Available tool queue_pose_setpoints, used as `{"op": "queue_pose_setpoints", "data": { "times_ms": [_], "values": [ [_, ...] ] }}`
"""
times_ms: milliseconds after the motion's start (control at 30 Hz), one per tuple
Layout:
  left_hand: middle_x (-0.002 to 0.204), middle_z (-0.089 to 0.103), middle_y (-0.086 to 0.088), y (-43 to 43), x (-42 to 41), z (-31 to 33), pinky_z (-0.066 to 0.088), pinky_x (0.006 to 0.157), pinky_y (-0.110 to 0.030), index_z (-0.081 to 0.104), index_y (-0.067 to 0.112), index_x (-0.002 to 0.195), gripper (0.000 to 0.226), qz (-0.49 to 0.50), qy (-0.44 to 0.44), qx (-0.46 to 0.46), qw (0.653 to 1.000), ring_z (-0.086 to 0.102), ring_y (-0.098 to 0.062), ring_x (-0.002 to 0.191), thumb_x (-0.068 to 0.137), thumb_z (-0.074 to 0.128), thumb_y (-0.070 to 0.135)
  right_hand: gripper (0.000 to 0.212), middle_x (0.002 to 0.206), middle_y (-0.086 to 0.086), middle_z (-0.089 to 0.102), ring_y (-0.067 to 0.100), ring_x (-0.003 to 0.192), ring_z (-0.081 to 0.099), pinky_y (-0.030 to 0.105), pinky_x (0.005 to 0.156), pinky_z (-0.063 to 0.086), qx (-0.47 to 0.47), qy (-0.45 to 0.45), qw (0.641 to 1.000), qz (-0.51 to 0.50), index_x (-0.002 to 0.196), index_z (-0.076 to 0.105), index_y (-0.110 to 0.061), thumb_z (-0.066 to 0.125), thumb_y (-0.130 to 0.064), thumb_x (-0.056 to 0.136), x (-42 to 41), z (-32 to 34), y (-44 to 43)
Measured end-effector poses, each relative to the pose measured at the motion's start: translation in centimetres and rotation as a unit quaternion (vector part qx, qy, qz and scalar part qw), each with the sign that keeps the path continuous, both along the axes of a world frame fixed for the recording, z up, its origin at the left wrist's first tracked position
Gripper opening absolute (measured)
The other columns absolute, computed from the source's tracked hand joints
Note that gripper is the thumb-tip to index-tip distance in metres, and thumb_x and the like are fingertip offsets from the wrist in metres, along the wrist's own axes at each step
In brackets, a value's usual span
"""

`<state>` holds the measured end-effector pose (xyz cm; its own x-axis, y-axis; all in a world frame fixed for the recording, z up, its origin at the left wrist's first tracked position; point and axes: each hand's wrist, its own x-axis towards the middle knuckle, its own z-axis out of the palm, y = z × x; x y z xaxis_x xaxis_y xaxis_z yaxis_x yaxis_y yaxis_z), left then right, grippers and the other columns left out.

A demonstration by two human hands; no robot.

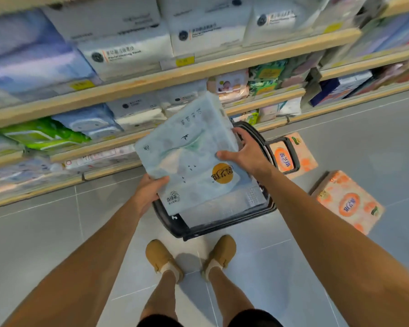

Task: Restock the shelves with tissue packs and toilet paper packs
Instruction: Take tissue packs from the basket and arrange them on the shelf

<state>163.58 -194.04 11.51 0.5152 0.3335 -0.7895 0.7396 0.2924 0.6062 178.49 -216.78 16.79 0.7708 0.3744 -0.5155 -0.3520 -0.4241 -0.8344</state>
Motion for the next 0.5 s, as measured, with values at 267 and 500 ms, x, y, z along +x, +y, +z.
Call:
{"op": "queue_pose_setpoints", "data": {
  "times_ms": [267,500],
  "values": [
    [0.16,-0.004,-0.007,-0.4,6.3,18.4,0.007,0.119,-0.041,0.002,0.013,0.152,0.099,-0.232,-0.179,0.455,0.841,-0.002,-0.024,0.148,0.083,0.07,0.032,0.091,0.137,0.012,0.046,0.029,0.123,0.046,0.039,0.1,0.042,-0.113,-0.223,0.949,0.19,0.14,0.04,-0.021,0.087,-0.032,0.063,1.0,13.6,2.6],
    [0.161,0.007,0.001,-0.5,9.1,29.8,0.003,0.116,-0.056,0.003,0.027,0.152,0.106,-0.585,-0.117,0.559,0.576,0.005,-0.026,0.148,0.074,0.062,0.067,0.085,0.123,0.01,0.055,0.029,0.109,0.052,0.037,0.09,0.041,-0.19,-0.407,0.824,0.344,0.13,0.043,-0.018,0.086,-0.034,0.058,0.9,23.3,4.7]
  ]
}}
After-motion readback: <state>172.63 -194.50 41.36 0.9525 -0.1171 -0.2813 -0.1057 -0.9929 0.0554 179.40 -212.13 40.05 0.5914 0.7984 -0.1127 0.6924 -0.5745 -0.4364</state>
